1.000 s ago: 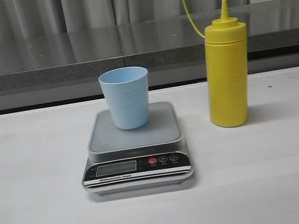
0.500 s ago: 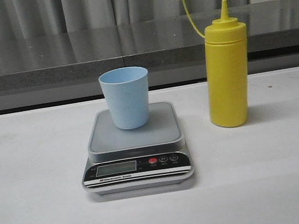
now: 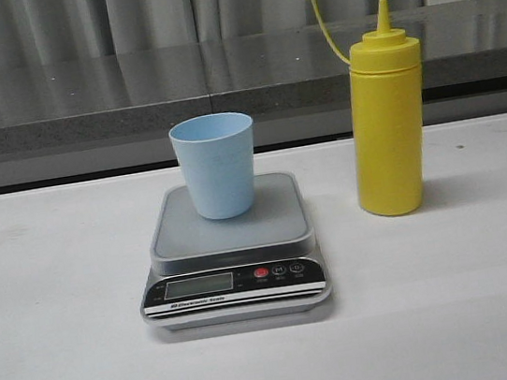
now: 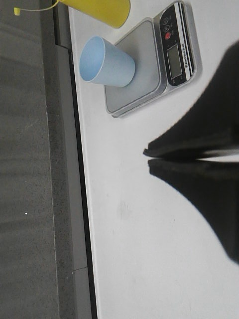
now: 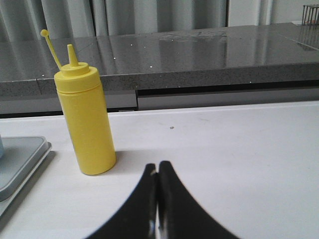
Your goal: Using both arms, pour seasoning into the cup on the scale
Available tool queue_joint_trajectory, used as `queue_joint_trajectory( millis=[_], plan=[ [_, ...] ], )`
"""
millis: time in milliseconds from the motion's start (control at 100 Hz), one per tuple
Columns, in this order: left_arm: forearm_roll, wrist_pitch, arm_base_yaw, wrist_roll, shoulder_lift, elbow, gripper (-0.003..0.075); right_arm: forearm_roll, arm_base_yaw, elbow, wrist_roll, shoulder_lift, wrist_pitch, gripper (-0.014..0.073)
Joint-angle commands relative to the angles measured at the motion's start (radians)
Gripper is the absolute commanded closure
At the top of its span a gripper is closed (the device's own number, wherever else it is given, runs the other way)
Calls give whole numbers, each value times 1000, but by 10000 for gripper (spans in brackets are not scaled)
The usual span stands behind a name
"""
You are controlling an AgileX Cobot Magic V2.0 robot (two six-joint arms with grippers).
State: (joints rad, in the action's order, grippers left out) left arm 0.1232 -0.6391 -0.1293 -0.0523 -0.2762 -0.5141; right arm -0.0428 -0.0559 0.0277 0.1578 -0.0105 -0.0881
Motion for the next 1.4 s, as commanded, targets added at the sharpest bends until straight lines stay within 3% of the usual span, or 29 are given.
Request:
queue_joint_trajectory(
  millis=[0, 640, 760, 980, 1090, 1390],
  plan=[
    [15, 70, 1, 9, -10, -27, 741, -12, 9, -17, 4, -21, 81, 662],
    [12, 73, 1, 9, -10, -27, 741, -12, 9, -17, 4, -21, 81, 662],
    [-49, 168, 19, 9, 0, 4, 741, -12, 9, -17, 4, -21, 81, 662],
    [-95, 497, 94, 40, 36, 180, 741, -12, 9, -17, 4, -21, 81, 662],
    [-145, 521, 100, 124, 77, 260, 741, -12, 9, -17, 4, -21, 81, 662],
    [-166, 583, 140, 127, 213, 458, 741, -12, 9, -17, 4, -21, 81, 662]
  ],
)
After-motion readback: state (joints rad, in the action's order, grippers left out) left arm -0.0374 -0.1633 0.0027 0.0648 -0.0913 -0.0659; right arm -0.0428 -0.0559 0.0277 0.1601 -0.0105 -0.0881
